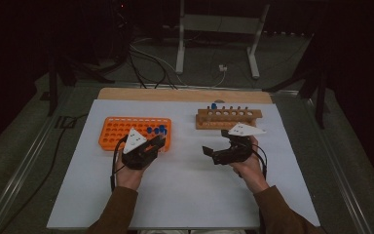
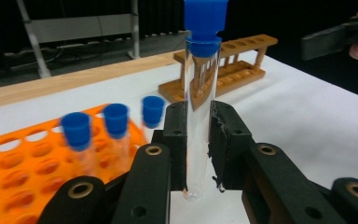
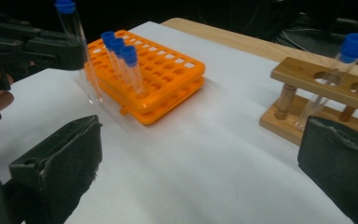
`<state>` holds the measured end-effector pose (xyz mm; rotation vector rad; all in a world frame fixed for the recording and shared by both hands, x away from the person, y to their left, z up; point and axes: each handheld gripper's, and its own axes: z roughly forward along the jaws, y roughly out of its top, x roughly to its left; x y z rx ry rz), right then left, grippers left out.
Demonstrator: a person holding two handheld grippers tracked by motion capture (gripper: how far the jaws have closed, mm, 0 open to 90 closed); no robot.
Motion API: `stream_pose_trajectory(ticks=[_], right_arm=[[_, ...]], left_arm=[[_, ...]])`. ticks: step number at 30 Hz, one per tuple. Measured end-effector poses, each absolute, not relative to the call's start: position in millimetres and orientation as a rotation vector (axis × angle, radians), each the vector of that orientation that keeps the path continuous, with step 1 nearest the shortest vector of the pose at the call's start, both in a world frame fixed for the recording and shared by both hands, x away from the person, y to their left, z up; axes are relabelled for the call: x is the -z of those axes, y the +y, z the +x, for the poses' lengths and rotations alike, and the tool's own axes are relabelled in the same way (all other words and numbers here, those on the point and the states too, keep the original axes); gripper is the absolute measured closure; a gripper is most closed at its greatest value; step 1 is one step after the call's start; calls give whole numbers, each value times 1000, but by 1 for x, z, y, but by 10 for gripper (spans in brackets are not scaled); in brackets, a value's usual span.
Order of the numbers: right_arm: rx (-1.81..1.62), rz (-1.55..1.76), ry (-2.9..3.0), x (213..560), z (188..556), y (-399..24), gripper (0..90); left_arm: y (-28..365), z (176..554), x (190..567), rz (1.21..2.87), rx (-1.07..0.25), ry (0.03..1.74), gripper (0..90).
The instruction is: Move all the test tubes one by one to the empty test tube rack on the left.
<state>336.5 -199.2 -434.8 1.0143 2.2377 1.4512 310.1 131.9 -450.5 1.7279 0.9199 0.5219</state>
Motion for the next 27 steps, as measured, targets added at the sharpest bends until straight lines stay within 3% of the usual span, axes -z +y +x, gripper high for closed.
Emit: stream_pose_trajectory(ticks=[27], right_arm=[[-1455, 1011, 2223, 434, 333, -209, 0]], left_arm=[[168, 336, 465, 1656, -685, 1088, 783]])
